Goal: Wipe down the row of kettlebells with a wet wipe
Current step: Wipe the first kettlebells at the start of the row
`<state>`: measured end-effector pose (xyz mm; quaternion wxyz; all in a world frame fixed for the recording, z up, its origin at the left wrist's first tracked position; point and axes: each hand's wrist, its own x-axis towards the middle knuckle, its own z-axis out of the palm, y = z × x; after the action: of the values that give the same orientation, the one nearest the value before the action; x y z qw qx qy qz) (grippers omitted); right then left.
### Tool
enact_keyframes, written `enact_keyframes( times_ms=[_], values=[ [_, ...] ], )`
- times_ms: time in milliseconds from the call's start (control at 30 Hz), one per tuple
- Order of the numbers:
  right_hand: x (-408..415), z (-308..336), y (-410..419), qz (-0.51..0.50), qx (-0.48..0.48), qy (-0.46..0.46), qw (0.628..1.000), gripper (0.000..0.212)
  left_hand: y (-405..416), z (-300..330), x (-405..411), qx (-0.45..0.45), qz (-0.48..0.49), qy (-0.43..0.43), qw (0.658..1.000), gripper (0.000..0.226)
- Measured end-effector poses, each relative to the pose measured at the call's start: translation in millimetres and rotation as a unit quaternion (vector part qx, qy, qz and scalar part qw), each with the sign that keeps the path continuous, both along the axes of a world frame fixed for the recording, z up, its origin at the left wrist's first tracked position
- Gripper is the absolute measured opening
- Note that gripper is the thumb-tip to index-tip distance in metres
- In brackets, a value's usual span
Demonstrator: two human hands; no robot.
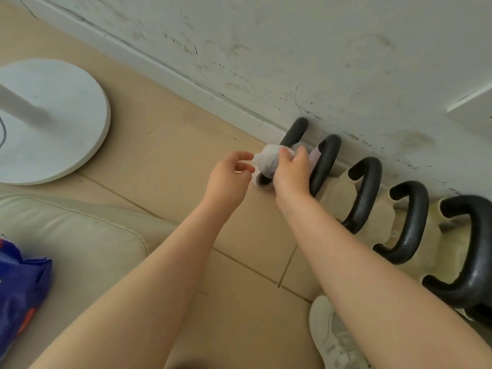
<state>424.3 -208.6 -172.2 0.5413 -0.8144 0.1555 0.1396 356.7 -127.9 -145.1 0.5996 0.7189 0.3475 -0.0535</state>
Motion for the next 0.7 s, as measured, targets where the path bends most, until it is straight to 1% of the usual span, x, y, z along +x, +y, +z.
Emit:
enact_keyframes(
  times_ms=[67, 133, 167, 200, 267, 333, 367, 400, 433, 500, 600, 633, 700],
  values=[
    [4.9, 3.6, -5.5, 0.042, -0.054, -0.062, 0.996, 0.037, -4.3, -4.6, 0.5, 0.004, -0.021, 0.004, 1.000, 0.028],
    [-1.2, 5.6, -14.5, 0.135, -0.097, -0.119, 0.979, 0.047, -8.7, -7.4, 3.0, -0.005, -0.043, 0.003, 0.999, 0.026],
    [-6.5, 6.1, -19.4, 0.191, -0.114, -0.148, 0.964, 0.051, -10.3, -9.0, 5.2, -0.009, -0.051, 0.001, 0.999, 0.026],
    [-13.1, 3.4, -24.4, 0.252, -0.143, -0.176, 0.941, 0.054, -11.5, -9.8, 7.1, -0.009, -0.058, 0.000, 0.998, 0.027],
    [-21.7, -0.9, -32.8, 0.369, -0.234, -0.228, 0.870, 0.055, -12.0, -12.1, 9.5, 0.001, -0.075, 0.002, 0.997, 0.030],
    [-10.4, 3.4, -37.0, 0.431, -0.302, -0.273, 0.806, 0.050, -10.7, -13.2, 12.3, 0.005, -0.085, 0.004, 0.996, 0.035],
    [0.1, 8.2, -38.0, 0.450, -0.316, -0.283, 0.786, 0.044, -10.2, -13.5, 13.2, 0.003, -0.085, 0.004, 0.996, 0.037],
    [12.5, 11.4, -38.8, 0.463, -0.321, -0.283, 0.776, 0.040, -10.1, -12.8, 14.0, 0.004, -0.084, 0.005, 0.996, 0.037],
    [25.2, 14.4, -39.3, 0.467, -0.321, -0.278, 0.776, 0.037, -9.9, -12.4, 14.4, 0.008, -0.083, 0.007, 0.996, 0.037],
    [43.4, 17.2, -40.7, 0.450, -0.326, -0.275, 0.785, 0.035, -10.0, -12.1, 15.3, 0.011, -0.079, 0.006, 0.997, 0.038],
    [37.2, 15.7, -40.5, 0.451, -0.312, -0.289, 0.785, 0.031, -9.8, -8.3, 17.1, 0.007, -0.064, 0.001, 0.998, 0.034],
    [30.2, 13.0, -41.2, 0.472, -0.298, -0.295, 0.775, 0.030, -9.3, -7.4, 17.3, 0.006, -0.056, -0.002, 0.998, 0.031],
    [20.3, 8.7, -45.1, 0.520, -0.282, -0.311, 0.744, 0.033, -8.0, -6.9, 16.1, 0.011, -0.040, -0.009, 0.999, 0.023]
  ],
)
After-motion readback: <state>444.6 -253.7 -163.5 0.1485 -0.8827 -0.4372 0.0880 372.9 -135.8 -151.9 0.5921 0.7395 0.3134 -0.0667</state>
